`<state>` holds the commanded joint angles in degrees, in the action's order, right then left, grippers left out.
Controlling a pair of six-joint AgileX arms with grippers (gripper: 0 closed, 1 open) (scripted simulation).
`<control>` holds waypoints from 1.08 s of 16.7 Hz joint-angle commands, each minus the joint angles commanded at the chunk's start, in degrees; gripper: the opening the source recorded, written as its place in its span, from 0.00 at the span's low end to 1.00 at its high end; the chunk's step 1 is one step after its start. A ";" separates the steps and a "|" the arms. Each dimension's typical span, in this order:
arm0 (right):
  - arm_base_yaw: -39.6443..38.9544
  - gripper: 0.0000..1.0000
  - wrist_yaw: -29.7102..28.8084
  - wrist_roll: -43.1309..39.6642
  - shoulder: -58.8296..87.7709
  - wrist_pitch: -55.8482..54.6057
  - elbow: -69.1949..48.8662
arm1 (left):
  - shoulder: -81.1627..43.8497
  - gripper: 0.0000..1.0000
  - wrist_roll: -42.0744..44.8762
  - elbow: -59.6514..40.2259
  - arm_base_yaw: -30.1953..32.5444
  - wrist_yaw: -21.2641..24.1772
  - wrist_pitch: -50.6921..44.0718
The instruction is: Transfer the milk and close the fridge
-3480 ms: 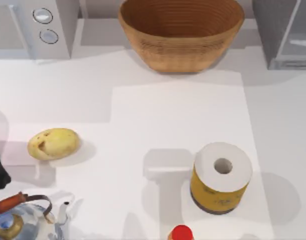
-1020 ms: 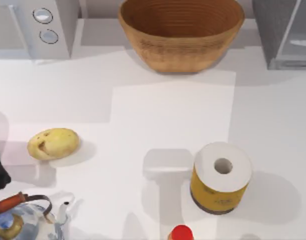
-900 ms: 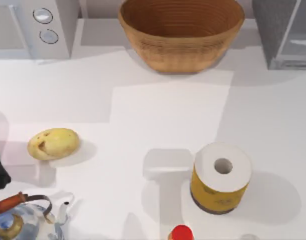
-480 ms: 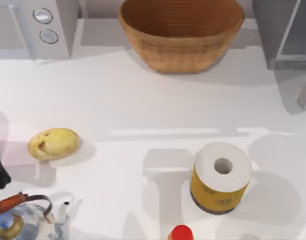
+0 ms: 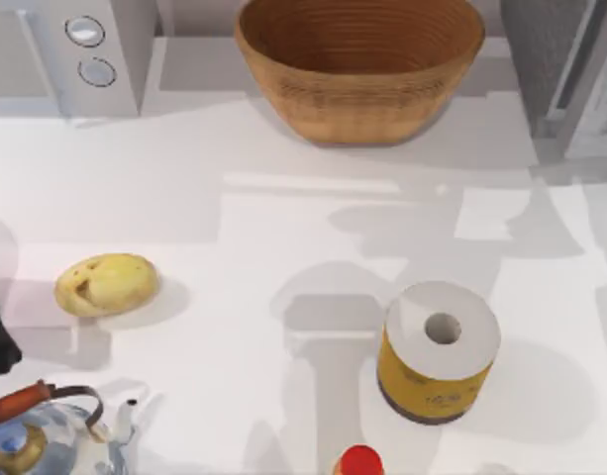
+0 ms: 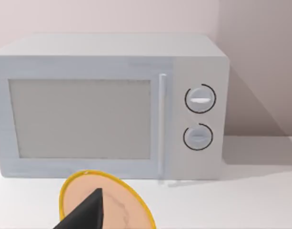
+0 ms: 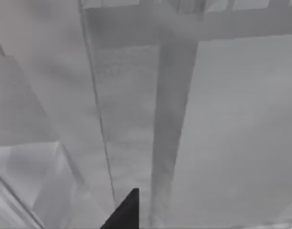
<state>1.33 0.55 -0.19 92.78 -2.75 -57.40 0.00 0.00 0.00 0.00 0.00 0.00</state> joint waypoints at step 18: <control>0.67 1.00 -0.59 -0.04 20.36 5.24 -25.23 | 0.00 1.00 0.00 0.00 0.00 0.00 0.00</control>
<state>2.00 -0.04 -0.23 113.14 2.49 -82.64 0.00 0.00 0.00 0.00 0.00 0.00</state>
